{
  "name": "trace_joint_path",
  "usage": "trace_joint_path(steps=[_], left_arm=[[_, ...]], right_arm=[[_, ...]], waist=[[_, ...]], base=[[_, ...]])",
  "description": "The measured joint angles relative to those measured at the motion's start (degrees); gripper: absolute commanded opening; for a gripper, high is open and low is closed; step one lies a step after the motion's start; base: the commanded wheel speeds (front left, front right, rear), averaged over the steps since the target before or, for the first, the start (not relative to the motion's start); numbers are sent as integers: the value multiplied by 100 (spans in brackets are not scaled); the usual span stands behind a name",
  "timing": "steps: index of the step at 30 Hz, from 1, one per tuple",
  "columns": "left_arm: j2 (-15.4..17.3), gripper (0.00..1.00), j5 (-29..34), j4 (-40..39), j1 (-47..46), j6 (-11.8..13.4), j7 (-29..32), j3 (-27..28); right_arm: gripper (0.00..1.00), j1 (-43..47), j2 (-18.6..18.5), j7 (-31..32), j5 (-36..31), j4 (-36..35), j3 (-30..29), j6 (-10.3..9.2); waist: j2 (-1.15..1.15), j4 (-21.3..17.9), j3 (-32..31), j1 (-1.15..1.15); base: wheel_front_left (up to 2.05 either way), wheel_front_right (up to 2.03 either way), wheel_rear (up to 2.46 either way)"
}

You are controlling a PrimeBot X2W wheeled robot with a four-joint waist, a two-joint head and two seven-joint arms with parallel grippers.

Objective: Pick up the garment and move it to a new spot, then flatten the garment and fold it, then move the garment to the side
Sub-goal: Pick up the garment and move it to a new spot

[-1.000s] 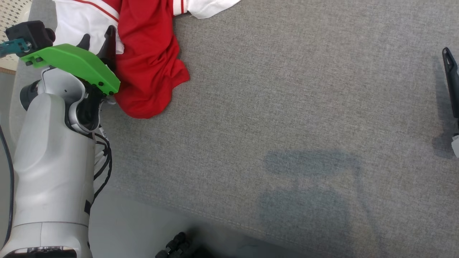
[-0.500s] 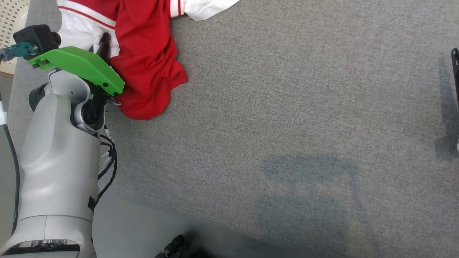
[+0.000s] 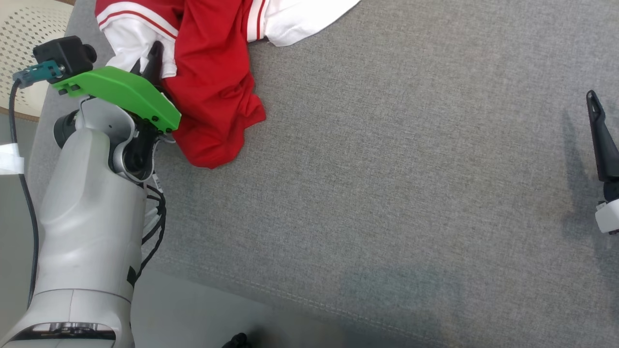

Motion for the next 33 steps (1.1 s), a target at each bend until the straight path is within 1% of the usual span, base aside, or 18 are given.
trace_joint_path(steps=[3, 11, 12, 18, 24, 33], left_arm=[[-2, 0, 0, 9, 0, -51, -35, -140], [-4, 0, 0, -40, 0, -62, -129, -545], [0, 0, 0, -51, 0, -96, -129, -599], [4, 0, -12, -225, 0, -104, -127, -1003], [16, 0, -397, -725, 2, -104, 9, -1699], [37, 0, -1018, -1610, 62, -104, 186, -2722]], right_arm=[[100, 35, 64, -24, 1, 37, 43, 0], [100, 82, 365, -236, 54, 266, 253, -5], [100, 82, 399, -257, 56, 294, 272, -5], [100, 88, 619, -390, 90, 498, 419, -5], [100, 101, 861, -526, 114, 692, 603, -5], [100, 222, 1152, -667, 171, 1014, 816, -4]], waist=[[0, 1, -136, 0], [0, -39, -576, 0], [0, -48, -627, -1], [0, -132, -948, -1], [0, -289, -1253, -1], [0, -668, -1665, -1]], base=[[0, 0, 0], [0, 0, 0], [0, 0, 0], [0, 0, 0], [0, 0, 0], [0, 0, 0]])
